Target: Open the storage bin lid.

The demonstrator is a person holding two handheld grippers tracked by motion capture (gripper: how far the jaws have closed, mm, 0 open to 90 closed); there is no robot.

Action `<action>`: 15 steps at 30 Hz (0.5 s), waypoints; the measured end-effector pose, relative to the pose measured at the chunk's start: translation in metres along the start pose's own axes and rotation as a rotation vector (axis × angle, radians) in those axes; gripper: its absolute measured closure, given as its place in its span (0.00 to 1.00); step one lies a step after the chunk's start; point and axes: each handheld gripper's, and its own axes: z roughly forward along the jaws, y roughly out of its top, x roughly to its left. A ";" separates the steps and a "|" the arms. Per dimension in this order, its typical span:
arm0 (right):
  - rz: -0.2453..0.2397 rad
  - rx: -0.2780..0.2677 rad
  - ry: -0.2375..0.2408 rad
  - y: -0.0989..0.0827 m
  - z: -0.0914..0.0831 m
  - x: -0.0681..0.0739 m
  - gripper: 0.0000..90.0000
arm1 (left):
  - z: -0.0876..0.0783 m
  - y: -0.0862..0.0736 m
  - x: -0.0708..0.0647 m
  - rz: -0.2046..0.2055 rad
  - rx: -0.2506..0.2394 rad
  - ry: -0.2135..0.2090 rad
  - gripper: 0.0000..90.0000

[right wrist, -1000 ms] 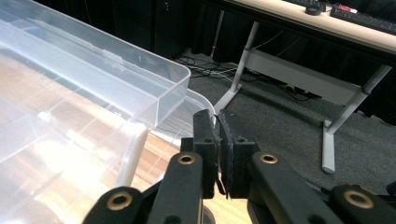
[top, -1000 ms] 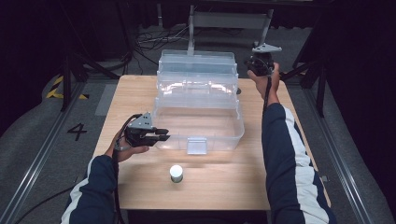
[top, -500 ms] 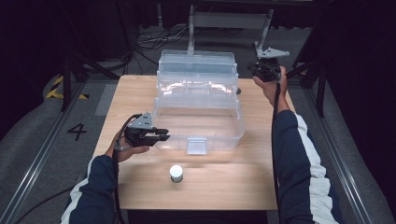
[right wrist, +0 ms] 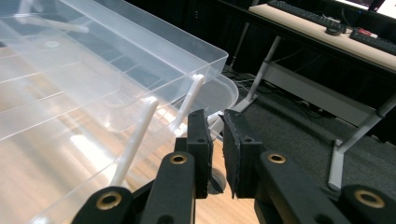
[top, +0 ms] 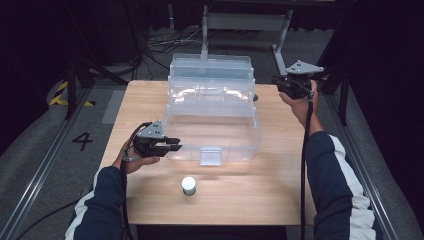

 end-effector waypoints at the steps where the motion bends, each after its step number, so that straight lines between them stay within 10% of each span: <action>1: -0.004 -0.002 0.002 -0.001 -0.004 0.001 0.90 | 0.000 0.000 0.000 0.000 0.001 0.001 0.83; 15: -0.048 0.030 0.058 -0.022 -0.035 0.015 0.86 | 0.000 0.001 -0.001 0.004 0.011 0.011 0.83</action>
